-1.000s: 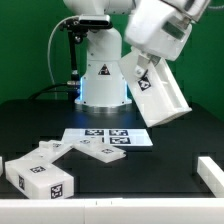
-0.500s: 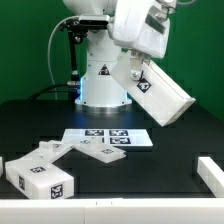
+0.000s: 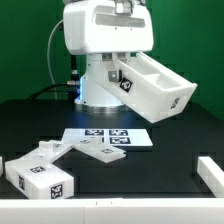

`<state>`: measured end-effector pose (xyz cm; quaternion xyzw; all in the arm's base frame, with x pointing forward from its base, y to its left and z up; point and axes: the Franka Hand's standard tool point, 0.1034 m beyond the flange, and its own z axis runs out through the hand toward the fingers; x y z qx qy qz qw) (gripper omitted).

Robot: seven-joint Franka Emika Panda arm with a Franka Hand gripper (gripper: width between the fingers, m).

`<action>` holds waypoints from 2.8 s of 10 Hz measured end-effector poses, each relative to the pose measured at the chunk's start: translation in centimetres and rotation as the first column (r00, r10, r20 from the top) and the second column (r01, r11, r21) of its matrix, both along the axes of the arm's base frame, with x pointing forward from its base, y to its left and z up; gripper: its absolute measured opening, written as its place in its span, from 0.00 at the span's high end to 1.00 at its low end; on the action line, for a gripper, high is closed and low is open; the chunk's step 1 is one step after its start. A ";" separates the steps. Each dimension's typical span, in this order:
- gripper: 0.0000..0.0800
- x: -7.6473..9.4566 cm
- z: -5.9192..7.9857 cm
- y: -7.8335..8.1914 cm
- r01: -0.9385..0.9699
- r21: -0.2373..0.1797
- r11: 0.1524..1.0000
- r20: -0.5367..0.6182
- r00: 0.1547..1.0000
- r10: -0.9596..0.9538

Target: Assemble cabinet

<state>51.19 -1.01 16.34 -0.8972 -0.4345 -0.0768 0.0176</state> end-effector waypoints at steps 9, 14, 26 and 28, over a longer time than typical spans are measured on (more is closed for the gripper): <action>0.96 -0.9 -2.2 -0.3 0.458 0.080 0.886 -0.046 0.889 -0.455; 0.96 -0.2 -5.8 -1.4 0.832 0.104 0.546 -0.086 0.554 -0.828; 0.96 3.6 -11.0 2.9 0.775 0.095 0.625 -0.001 0.628 -0.778; 0.96 3.5 -11.0 2.9 0.775 0.094 0.624 -0.001 0.627 -0.779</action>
Offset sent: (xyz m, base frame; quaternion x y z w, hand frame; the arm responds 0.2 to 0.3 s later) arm 0.0168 0.0000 -0.0047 -0.0168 -0.0067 0.1095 0.9938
